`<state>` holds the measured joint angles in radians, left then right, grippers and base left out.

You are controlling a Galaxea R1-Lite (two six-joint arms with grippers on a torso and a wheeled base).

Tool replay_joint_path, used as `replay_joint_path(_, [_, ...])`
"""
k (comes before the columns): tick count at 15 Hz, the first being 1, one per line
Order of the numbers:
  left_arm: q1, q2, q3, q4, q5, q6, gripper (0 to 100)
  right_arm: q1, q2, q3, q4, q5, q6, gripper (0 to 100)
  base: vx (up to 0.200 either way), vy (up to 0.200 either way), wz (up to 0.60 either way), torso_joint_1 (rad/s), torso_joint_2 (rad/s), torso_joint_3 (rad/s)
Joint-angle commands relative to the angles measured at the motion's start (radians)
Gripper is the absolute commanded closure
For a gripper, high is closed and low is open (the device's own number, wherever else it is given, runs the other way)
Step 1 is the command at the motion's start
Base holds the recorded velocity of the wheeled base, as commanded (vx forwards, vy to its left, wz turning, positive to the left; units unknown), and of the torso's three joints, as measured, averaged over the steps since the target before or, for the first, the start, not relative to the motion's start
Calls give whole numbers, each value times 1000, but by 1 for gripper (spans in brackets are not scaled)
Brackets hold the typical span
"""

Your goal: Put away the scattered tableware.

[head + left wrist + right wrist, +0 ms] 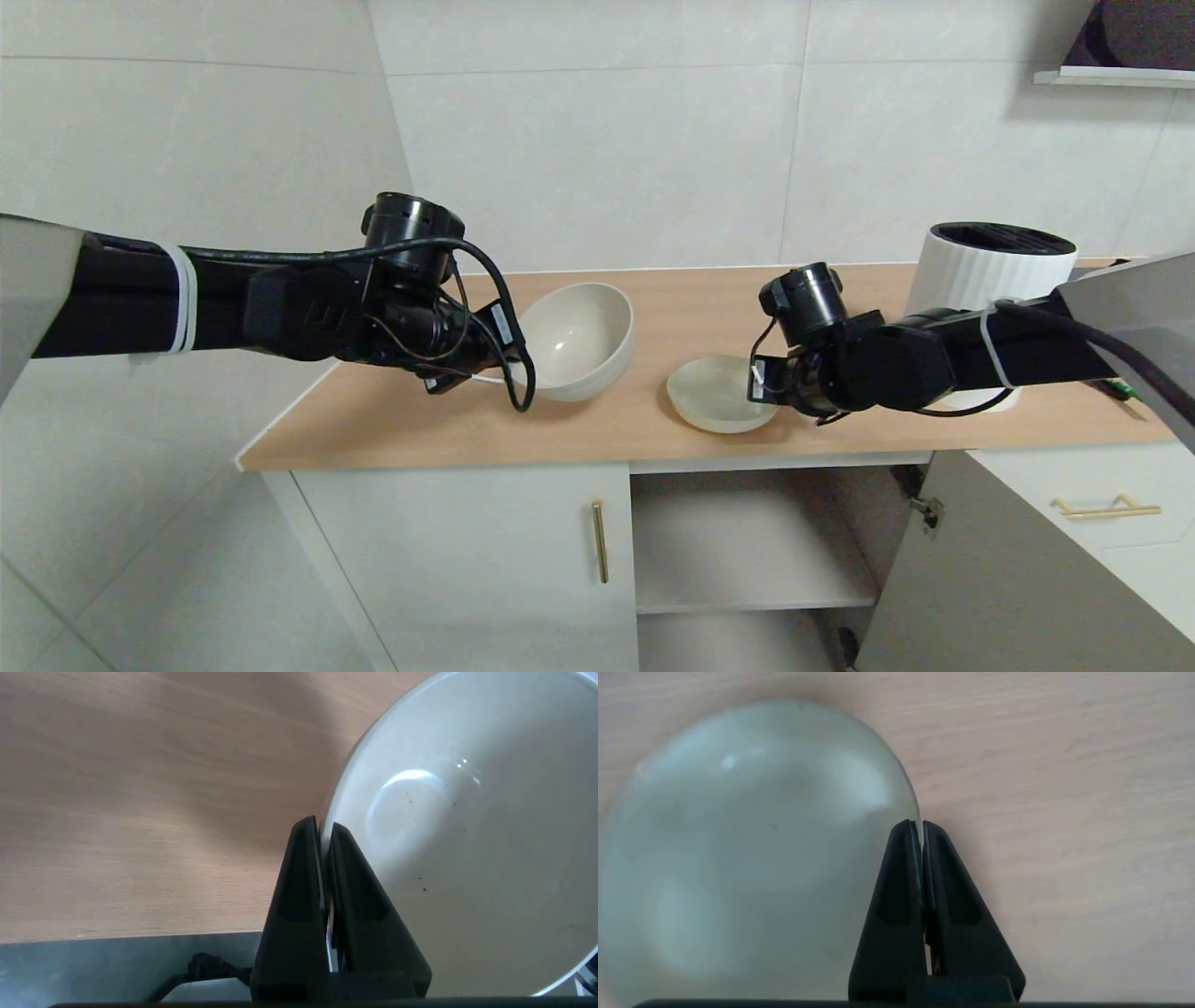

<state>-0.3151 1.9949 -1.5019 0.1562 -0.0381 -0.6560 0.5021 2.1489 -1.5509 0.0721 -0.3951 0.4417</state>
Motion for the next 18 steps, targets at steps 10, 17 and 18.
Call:
replay_joint_path(10, [2, -321, 413, -29, -59, 125, 100, 4, -488, 288, 192, 243, 14, 100, 0, 0, 0, 0, 0, 0])
replay_joint_path(17, [-35, -484, 687, -159, -158, 196, 100, 6, -629, 523, 201, 391, 14, 100, 0, 0, 0, 0, 0, 0])
replay_joint_path(18, [-35, -498, 732, -165, -161, 196, 100, 7, -621, 546, 201, 389, 12, 100, 0, 0, 0, 0, 0, 0])
